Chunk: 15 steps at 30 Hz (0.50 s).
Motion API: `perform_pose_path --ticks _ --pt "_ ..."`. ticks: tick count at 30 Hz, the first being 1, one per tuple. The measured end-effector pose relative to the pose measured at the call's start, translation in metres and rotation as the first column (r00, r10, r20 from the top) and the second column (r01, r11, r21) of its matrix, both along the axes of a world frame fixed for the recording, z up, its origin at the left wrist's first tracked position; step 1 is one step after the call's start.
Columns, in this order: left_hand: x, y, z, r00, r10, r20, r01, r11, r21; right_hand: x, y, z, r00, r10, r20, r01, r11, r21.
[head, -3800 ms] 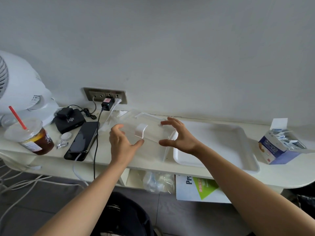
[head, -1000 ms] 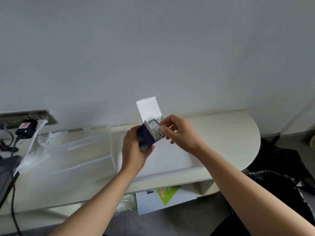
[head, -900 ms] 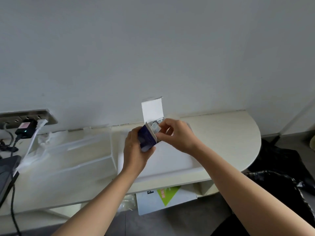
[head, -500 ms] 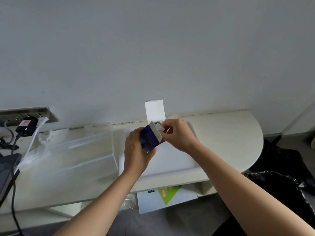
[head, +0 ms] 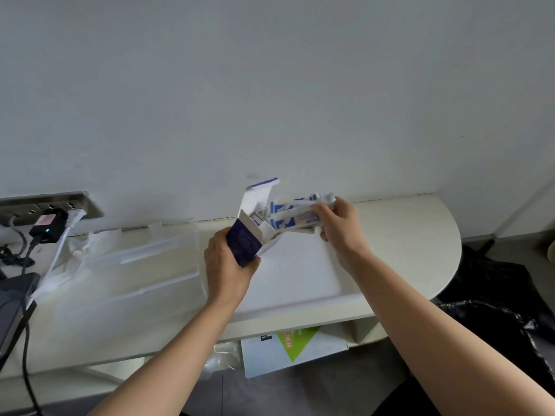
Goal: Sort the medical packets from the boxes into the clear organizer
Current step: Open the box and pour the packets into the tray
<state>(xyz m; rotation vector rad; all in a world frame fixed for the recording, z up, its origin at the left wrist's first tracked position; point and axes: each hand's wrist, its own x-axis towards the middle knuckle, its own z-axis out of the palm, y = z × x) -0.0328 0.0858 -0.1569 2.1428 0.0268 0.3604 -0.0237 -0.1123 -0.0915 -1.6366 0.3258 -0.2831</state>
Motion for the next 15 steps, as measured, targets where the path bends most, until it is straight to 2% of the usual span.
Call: perform_pose_path --ticks 3,6,8,12,15 --pt "0.002 -0.002 0.000 0.997 0.067 -0.038 -0.070 0.995 -0.076 -0.001 -0.009 -0.010 0.992 -0.094 -0.080 0.103 0.988 0.113" --pt "0.003 -0.004 0.003 0.993 0.107 -0.050 -0.112 0.989 -0.095 -0.005 -0.017 -0.027 0.972 -0.178 -0.154 0.205 0.963 0.176" --pt "0.002 -0.005 0.005 0.991 0.128 -0.049 -0.133 0.985 -0.112 -0.008 -0.021 -0.038 0.962 -0.179 -0.206 0.215 0.962 0.170" --pt "-0.002 -0.011 0.011 0.997 0.067 -0.038 -0.073 0.977 -0.202 -0.015 -0.020 -0.057 0.945 0.037 -0.324 -0.039 0.999 0.001" --pt "-0.003 -0.015 0.017 0.999 -0.010 -0.050 -0.003 0.964 -0.266 -0.017 -0.015 -0.061 0.888 0.126 -0.442 -0.212 0.965 -0.151"
